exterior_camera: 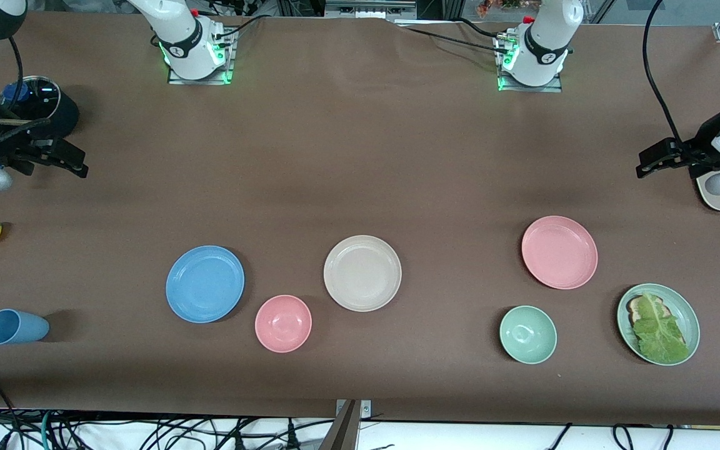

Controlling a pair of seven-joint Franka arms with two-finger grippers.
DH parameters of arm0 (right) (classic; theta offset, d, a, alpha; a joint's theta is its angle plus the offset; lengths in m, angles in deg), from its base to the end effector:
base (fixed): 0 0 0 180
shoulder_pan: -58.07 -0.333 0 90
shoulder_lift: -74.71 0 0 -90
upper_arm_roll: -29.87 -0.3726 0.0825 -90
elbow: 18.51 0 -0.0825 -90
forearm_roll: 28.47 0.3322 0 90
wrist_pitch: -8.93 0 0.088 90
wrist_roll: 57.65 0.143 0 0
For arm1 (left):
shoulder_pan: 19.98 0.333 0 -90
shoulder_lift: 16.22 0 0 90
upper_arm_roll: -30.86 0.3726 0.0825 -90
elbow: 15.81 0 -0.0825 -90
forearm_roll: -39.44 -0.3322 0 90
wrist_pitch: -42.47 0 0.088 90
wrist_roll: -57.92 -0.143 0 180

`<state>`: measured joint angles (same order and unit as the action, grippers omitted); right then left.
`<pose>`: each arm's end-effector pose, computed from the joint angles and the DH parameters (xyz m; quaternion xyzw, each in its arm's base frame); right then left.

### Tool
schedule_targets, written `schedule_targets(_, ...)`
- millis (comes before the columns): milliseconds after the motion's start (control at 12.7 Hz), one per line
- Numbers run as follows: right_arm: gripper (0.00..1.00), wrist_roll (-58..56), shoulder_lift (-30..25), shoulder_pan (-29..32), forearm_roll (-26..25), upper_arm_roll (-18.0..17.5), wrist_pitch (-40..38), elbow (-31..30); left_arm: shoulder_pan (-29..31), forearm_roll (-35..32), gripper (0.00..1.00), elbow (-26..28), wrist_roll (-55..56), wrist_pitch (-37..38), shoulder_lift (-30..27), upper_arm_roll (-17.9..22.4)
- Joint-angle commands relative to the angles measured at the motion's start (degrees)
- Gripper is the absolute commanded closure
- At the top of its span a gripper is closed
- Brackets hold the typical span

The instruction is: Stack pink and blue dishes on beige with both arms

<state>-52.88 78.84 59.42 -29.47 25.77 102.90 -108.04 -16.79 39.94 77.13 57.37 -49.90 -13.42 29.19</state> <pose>0.5342 0.0217 0.6174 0.9998 -0.0171 0.0032 0.0059 0.5187 0.0129 0.6021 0.9995 0.0088 -0.0293 0.0056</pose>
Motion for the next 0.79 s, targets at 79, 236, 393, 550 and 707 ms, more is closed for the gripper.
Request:
schedule_targets(79, 0.00, -0.2, 0.2, 0.2, -0.9, -0.6, -0.5, 1.5, 0.0, -1.3, 0.00, -0.2, -1.1, -0.4, 0.1, -0.2)
schedule_targets(236, 0.00, -0.1, 0.1, 0.1, -0.9, -0.6, 0.2, 1.6, 0.0, -1.3, 0.00, -0.2, -1.1, -0.5, 0.2, -0.2)
schedule_targets(393, 0.00, 0.0, 0.1, -0.2, -0.8, -0.6, 0.2, 2.7, 0.0, -1.3, 0.00, -0.2, -1.1, -0.4, 0.2, -0.2)
schedule_targets(550, 0.00, -0.1, 0.1, -0.3, -0.9, -0.6, 0.1, 2.7, 0.0, -1.3, 0.00, -0.2, -1.1, -0.4, 0.1, -0.2)
schedule_targets(707, 0.00, 0.0, 0.3, -0.2, -1.0, -0.6, 0.0, 2.7, 0.0, -1.3, 0.00, -0.2, -1.1, -0.4, 0.1, -0.2)
